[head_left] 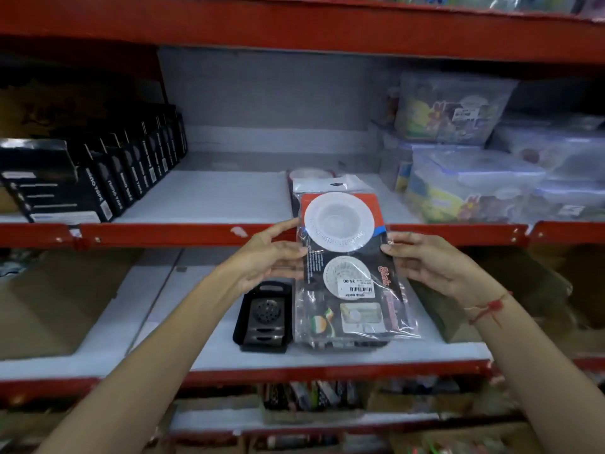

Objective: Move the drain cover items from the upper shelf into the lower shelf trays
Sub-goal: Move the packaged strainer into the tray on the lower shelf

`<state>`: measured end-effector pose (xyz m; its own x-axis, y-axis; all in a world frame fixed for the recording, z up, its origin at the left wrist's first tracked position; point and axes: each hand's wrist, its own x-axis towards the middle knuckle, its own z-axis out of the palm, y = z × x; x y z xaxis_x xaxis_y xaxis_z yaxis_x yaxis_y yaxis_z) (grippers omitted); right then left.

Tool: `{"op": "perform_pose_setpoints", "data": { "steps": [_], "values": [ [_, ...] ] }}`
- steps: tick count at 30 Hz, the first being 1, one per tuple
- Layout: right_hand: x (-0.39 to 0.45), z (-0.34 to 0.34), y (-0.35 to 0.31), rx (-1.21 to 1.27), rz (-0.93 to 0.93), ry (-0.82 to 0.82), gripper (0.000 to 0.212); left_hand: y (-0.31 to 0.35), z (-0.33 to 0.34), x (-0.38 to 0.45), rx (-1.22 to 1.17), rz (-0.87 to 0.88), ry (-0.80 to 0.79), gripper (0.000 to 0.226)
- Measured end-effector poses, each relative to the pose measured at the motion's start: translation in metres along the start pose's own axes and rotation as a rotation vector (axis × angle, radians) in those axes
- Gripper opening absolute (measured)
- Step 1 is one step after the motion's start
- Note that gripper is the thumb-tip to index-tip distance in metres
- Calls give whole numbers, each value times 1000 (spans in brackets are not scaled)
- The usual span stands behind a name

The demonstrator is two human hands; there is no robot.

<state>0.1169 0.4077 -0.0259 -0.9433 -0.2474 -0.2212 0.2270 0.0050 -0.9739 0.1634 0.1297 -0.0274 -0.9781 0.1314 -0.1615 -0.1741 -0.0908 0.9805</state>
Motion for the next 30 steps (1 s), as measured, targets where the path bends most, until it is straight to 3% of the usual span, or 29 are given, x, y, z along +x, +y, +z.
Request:
{"op": "perform_pose_setpoints", "data": {
  "steps": [5,15,24,30],
  "values": [
    [-44,-12,48,-16,93,-12,41,-46,11,-31,25,-59,-64,64],
    [-47,-29,130,15,283,-10,25,-115,21,-31,12,-275,-116,59],
    [39,-25,149,-47,341,141,30,-139,18,42,-60,-443,130,34],
    [84,-13,159,-185,355,221,29,-151,12,87,-85,-510,208,45]
  ]
}}
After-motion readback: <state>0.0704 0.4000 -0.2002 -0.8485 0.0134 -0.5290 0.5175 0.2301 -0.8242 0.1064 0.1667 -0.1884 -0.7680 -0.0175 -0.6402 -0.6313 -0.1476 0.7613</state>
